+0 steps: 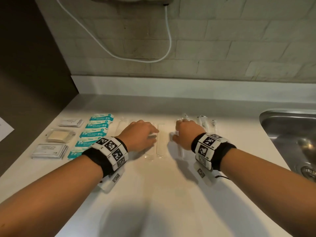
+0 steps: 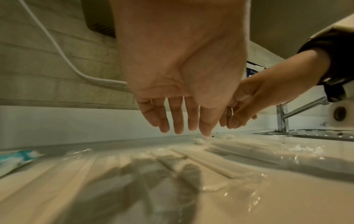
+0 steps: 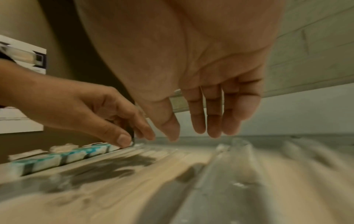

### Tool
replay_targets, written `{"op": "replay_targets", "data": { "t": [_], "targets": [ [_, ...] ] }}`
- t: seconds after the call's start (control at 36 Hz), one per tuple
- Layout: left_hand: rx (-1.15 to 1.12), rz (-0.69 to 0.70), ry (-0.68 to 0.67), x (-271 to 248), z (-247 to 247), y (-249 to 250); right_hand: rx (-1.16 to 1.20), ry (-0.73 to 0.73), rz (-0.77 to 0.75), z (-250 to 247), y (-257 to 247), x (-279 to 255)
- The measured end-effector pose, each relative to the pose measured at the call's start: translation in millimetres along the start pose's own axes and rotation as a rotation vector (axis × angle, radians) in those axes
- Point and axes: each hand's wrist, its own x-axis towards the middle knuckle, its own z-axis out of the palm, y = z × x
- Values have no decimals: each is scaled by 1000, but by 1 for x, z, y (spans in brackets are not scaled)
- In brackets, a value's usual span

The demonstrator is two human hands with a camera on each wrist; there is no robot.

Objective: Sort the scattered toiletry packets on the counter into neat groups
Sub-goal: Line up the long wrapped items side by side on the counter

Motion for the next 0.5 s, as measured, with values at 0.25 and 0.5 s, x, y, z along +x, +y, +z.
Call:
{"op": "replay_targets", "data": {
  "t": [0.25,0.5],
  "targets": [
    [-300,-224,-19,42,20,76,50,-192,259,-1,39,-7],
    [-296,-359,-87,56,33,102,144,-193,293,7,43,-15]
  ]
}}
